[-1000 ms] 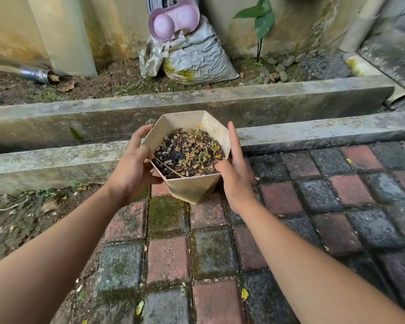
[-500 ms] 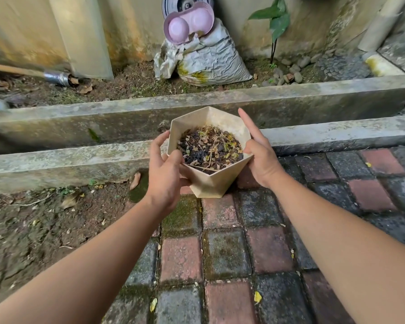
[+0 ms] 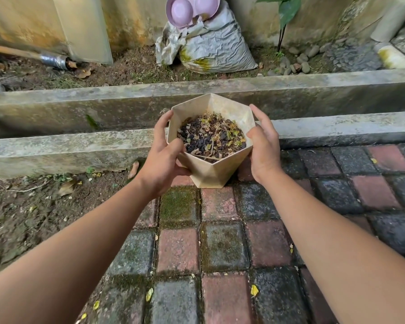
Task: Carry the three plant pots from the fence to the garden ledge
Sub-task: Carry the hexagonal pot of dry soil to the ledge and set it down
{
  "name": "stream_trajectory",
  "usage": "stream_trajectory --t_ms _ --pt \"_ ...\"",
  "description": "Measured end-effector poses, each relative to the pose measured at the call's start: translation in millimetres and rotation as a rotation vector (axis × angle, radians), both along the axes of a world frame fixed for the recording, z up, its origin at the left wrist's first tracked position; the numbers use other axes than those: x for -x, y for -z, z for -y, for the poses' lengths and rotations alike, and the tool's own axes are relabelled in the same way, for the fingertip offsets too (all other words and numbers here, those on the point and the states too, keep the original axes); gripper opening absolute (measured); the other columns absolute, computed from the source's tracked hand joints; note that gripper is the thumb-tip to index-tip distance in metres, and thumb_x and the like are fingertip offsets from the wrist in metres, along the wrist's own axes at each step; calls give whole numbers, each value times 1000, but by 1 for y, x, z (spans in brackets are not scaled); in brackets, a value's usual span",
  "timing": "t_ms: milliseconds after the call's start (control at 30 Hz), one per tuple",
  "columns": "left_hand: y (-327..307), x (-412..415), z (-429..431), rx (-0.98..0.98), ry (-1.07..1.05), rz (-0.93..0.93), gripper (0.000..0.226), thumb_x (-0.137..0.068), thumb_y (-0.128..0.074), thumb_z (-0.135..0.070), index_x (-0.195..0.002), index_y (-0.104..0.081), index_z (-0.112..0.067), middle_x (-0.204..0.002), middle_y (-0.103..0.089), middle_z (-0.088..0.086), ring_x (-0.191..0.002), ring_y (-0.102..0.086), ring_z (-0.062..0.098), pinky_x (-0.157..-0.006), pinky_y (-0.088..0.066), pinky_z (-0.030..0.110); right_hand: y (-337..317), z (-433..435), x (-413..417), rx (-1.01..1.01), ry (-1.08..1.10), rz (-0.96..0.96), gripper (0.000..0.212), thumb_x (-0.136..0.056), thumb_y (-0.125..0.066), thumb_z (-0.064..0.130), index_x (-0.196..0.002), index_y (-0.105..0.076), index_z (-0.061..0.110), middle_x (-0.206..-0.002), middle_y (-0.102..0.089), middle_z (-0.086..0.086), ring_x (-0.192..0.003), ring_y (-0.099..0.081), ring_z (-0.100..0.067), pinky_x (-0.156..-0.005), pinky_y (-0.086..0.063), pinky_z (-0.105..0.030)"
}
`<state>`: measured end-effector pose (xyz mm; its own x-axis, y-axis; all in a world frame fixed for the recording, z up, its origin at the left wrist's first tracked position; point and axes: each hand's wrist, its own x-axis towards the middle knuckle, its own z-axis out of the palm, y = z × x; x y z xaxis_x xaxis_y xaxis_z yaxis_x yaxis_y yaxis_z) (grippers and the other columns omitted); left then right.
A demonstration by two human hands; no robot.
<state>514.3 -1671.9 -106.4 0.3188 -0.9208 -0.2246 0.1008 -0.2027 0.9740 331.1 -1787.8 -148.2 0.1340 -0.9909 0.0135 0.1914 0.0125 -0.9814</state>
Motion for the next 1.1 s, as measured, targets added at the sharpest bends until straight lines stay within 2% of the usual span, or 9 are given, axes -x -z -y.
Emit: stream_trajectory --t_ms 67,200,333,467,633,800,967,1033,1100 --pt "4 -3 1 9 26 23 73 -99 -40 -9 -155 -27 -54 -122 -52 8 -118 -56 65 -87 -59 74 0 1 2 -3 -11 -21 59 -85 -51 17 -139 -65 35 -100 -81 14 -89 -65 -19 -75 -48 -40" --pt "9 -6 3 26 46 24 74 -99 -40 -9 -155 -25 -55 -119 -53 10 -111 -58 62 -87 -58 73 1 5 5 -10 -37 -18 63 -86 -52 15 -146 -63 30 -111 -78 5 -93 -62 -27 -78 -46 -44" --pt "10 -2 1 50 34 18 80 -88 -44 -16 -152 -25 -60 -113 -54 13 -100 -58 44 -82 -63 68 2 16 10 -34 -81 -73 63 -86 -51 19 -146 -61 36 -116 -78 2 -92 -51 -28 -76 -38 -47" --pt "12 0 1 70 18 2 78 -88 -44 -17 -147 -28 -64 -106 -54 13 -102 -57 41 -79 -66 60 -2 16 16 -80 -149 -134 61 -88 -50 28 -144 -57 51 -136 -64 -31 -92 -46 -28 -74 -34 -48" --pt "12 2 -1 70 6 36 75 -89 -44 -17 -143 -27 -65 -99 -54 13 -98 -60 39 -75 -68 52 -9 1 13 -66 -5 -202 59 -81 -58 39 -139 -64 42 -131 -76 4 -92 -68 -21 -76 -55 -46" --pt "15 0 0 84 9 74 75 -103 -37 -3 -146 -26 -63 -89 -57 10 -86 -66 33 -70 -68 44 -9 -1 13 -59 16 -182 57 -87 -58 30 -143 -64 34 -136 -74 0 -94 -69 -19 -79 -56 -47" --pt "11 2 -1 69 -10 65 74 -95 -42 -10 -145 -29 -63 -89 -57 9 -87 -64 31 -74 -67 54 -13 -4 15 -72 -4 -193 53 -87 -58 31 -138 -65 38 -113 -82 11 -85 -58 -25 -73 -47 -46" --pt "10 2 0 59 -17 55 74 -99 -41 -6 -146 -30 -62 -94 -58 8 -90 -61 31 -77 -67 58 -15 -5 16 -69 -2 -222 56 -86 -57 32 -142 -63 36 -121 -81 7 -91 -66 -30 -78 -55 -52" --pt "9 3 0 50 -15 46 74 -103 -39 -2 -147 -30 -61 -103 -58 7 -93 -59 33 -80 -65 62 -19 -6 16 -61 -8 -255 62 -85 -57 34 -147 -61 32 -137 -74 0 -112 -72 -32 -91 -59 -62"
